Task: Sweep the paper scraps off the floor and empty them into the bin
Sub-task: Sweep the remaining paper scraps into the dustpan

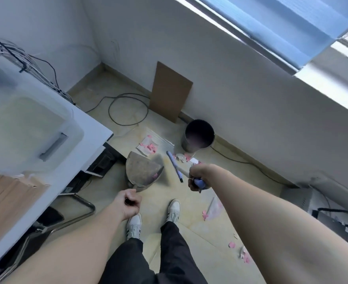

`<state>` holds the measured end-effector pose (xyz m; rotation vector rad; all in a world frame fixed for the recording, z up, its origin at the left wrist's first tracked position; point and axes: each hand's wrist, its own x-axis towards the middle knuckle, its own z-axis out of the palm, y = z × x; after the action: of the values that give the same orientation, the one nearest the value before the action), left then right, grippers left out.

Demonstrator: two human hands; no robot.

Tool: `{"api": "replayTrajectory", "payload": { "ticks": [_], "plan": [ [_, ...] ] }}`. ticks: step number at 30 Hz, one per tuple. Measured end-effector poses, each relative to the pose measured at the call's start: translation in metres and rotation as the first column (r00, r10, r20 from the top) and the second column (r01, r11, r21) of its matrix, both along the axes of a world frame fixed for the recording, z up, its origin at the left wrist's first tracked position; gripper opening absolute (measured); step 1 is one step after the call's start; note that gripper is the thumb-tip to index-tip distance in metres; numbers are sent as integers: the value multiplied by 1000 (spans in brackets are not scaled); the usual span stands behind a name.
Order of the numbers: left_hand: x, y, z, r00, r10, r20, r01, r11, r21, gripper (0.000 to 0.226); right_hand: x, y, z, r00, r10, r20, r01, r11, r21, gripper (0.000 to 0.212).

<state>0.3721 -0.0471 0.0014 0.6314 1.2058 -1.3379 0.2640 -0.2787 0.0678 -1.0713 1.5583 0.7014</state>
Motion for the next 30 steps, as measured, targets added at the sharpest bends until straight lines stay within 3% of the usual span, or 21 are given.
{"api": "replayTrajectory", "payload": {
  "ticks": [3, 7, 10, 17, 24, 30],
  "plan": [
    [-1, -10, -8, 999, 51, -8, -51, 998, 27, 60, 16, -17, -7, 1000, 18, 13, -18, 1000, -17, 22],
    [-1, -32, -14, 986, 156, 58, -159, 986, 54, 39, 34, -48, -14, 998, 39, 42, -38, 999, -14, 20],
    [-2, -39, -26, 975, 209, 80, -215, 974, 71, 23, 51, -63, -27, 974, 212, 83, -213, 977, 0, 21],
    [-9, -49, -50, 952, 284, 116, -299, 942, 154, 36, 82, -62, -55, 869, 484, 107, -478, 875, -76, 17],
    [-13, -56, -84, 941, 306, 144, -331, 922, 202, 27, 89, -62, -97, 922, 350, 168, -341, 936, -82, 21],
    [-3, -52, -80, 987, 71, 142, -119, 922, 368, 20, 81, -67, -124, 924, 360, 131, -349, 932, -97, 27]
  ]
}}
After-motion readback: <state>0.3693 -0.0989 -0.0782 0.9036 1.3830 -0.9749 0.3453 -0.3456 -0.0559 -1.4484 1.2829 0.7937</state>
